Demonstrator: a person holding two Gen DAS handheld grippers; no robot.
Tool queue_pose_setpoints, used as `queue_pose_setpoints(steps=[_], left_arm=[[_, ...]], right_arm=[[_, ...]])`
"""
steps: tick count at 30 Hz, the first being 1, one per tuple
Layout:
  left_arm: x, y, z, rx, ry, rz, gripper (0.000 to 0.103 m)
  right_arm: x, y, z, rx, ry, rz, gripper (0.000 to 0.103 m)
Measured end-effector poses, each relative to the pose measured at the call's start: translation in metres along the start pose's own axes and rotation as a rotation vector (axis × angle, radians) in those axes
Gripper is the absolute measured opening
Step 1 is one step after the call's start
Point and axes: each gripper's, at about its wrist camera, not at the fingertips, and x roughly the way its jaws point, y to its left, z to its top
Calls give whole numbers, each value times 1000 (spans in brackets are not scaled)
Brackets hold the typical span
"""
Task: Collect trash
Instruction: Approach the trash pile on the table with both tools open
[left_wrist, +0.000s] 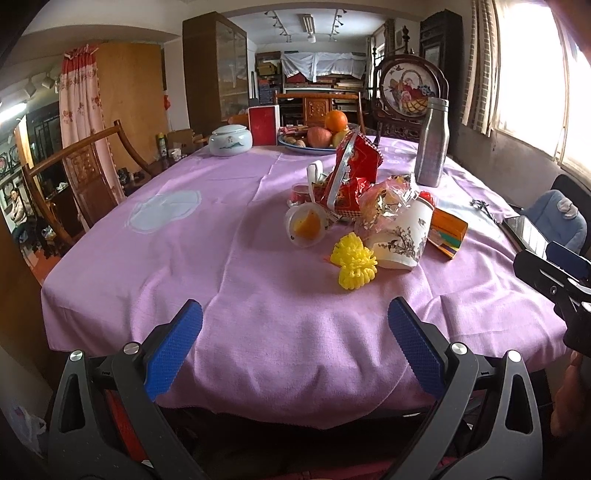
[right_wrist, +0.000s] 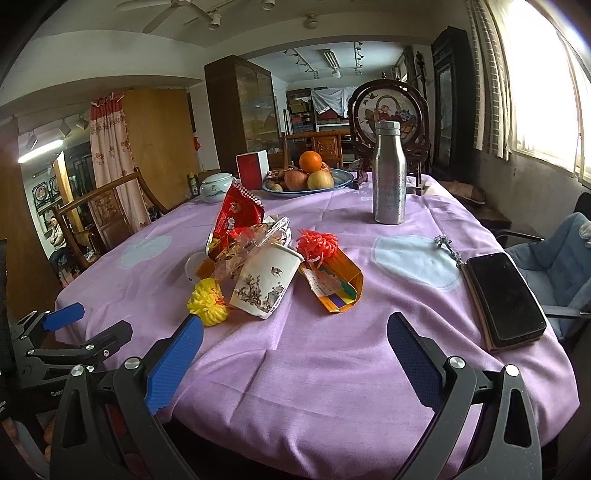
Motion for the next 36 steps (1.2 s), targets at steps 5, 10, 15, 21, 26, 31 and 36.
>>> queue_pose_setpoints(steps=[5,10,15,21,26,31,36], left_arm=[[0,0,0,-3,0,2,96],[2,1,0,-7,4,3,96],[3,2,-1,-13,5,5,96],[4,3,-1,-15,3,8,96],[7,4,-2,-17,9,10,96],[9,5,-3,-17,15,10,96],[12,5,-4,-18,25,7,96]], right_arm=[[1,1,0,-4,-1,2,97],[2,1,-1,-4,-3,3,97],[2,1,-1,-4,-3,4,97],[2,1,-1,-3,-4,3,97],[3,1,0,-1,-1,4,97],[5,2,-1,-2,2,7,97],[6,0,-2,2,2,14,97]])
